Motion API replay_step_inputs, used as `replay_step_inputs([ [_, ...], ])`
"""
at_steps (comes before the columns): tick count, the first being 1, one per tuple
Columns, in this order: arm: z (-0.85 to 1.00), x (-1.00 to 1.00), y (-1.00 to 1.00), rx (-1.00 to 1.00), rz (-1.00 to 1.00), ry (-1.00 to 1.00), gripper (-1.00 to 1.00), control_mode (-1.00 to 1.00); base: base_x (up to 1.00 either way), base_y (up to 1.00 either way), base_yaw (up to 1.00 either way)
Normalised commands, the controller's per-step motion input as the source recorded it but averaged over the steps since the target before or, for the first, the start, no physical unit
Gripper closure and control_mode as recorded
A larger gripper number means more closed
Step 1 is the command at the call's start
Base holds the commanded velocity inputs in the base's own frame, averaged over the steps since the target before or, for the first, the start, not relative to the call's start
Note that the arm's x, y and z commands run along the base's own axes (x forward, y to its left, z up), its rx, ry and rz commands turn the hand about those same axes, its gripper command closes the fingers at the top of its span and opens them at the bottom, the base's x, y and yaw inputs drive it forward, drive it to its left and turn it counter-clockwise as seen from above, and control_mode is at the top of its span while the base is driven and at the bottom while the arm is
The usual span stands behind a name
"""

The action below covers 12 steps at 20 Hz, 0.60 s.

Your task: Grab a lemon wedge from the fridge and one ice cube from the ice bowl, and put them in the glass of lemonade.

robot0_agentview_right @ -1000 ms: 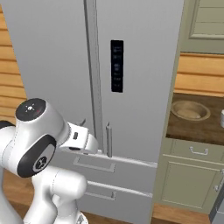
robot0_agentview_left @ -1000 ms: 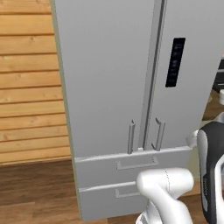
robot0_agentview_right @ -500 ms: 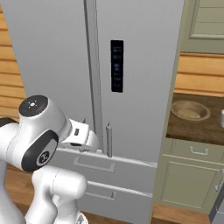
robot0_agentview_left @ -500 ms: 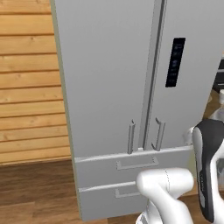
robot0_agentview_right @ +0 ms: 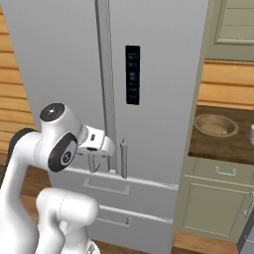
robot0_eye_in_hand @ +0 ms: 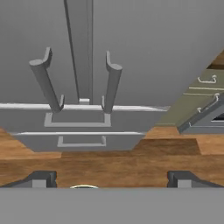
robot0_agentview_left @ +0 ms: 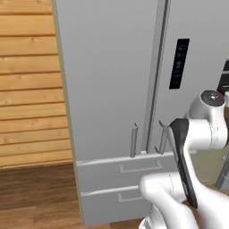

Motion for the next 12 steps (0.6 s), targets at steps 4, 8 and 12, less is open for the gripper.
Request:
replay_step_inputs([
  [4,-0.72,0.71,-0.05,0.1,-0.02,-0.07,-1.0,-1.0,0.0,0.0,0.0],
  [8,-0.62,0.56,-0.25,0.2,0.0,0.0,-1.0,-1.0,0.0,0.0,0.0],
  [12,-0.11,0.33,-0.25,0.02,0.06,0.0,-1.0,-1.0,0.0,0.0,0.0],
])
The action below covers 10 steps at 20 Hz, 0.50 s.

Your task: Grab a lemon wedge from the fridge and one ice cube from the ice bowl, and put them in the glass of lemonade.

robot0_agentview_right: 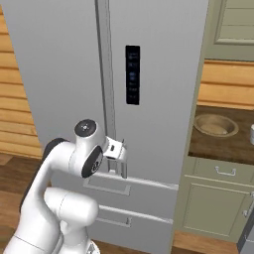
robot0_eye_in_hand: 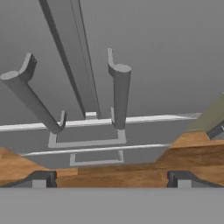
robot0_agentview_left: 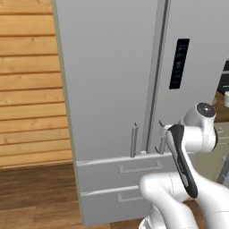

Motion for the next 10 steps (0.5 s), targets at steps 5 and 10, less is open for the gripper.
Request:
replay_step_inputs([
  [5,-0.04,0.38,-0.07,-0.06,0.0,0.0,-1.0,-1.0,0.0,0.0,0.0],
  [10,-0.31,0.47,0.0,-0.01,0.0,0.01,-1.0,-1.0,0.0,0.0,0.0],
])
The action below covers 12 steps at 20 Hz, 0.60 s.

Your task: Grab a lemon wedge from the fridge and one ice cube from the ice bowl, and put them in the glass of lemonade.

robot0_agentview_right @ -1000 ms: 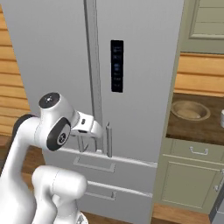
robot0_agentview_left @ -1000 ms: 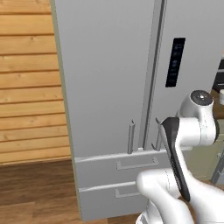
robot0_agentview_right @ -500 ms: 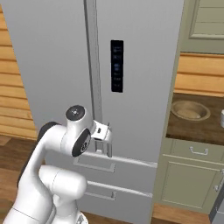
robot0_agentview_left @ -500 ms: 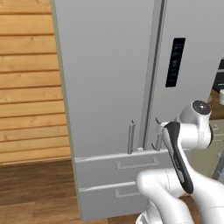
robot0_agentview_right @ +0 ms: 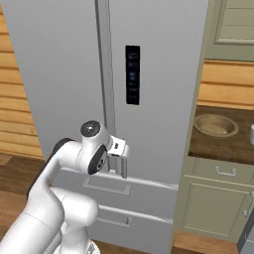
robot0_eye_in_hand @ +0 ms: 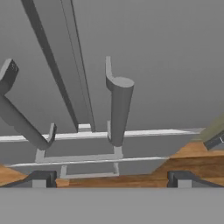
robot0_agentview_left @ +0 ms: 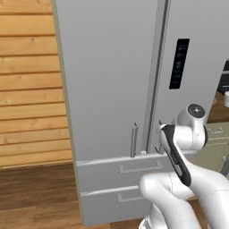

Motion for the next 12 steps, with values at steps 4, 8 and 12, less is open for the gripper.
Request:
replay_step_inputs([
  [4,-0.37,0.56,-0.04,0.0,0.0,0.05,-1.0,-1.0,0.0,0.0,0.0],
  [8,-0.06,0.57,-0.22,0.0,0.0,0.06,-1.0,-1.0,0.0,0.0,0.0],
  [12,0.0,0.18,-0.27,0.0,0.0,0.03,-1.0,-1.0,0.0,0.0,0.0],
])
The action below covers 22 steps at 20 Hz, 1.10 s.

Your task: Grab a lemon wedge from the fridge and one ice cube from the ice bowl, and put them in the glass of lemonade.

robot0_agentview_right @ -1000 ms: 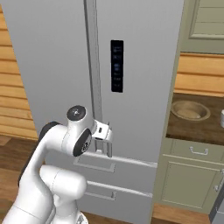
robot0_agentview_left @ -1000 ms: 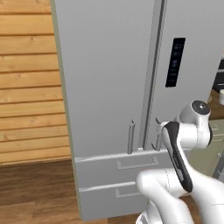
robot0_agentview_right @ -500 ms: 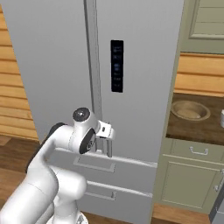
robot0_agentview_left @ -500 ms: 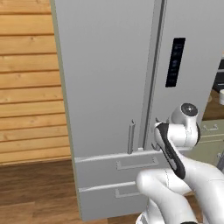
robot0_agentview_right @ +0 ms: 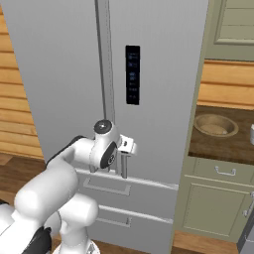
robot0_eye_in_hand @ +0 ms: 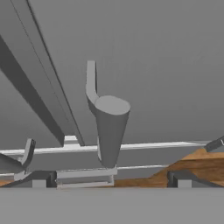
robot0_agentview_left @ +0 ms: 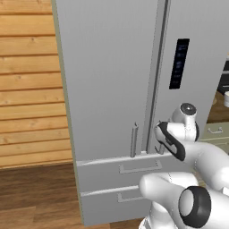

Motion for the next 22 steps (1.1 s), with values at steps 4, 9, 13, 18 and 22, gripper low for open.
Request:
replay_step_inputs([
  [4,-0.21,0.02,-0.01,0.0,0.0,0.02,-1.0,-1.0,0.0,0.0,0.0],
  [9,-0.33,0.24,0.0,0.0,0.02,0.01,-1.0,-1.0,0.0,0.0,0.0],
  [13,-0.1,0.45,0.0,0.0,0.01,0.0,-1.0,-1.0,0.0,0.0,0.0],
  [18,-0.08,0.6,0.0,0.0,0.0,0.0,-1.0,-1.0,0.0,0.0,0.0],
  [22,-0.19,0.36,0.0,0.0,0.0,0.0,-1.0,-1.0,0.0,0.0,0.0],
])
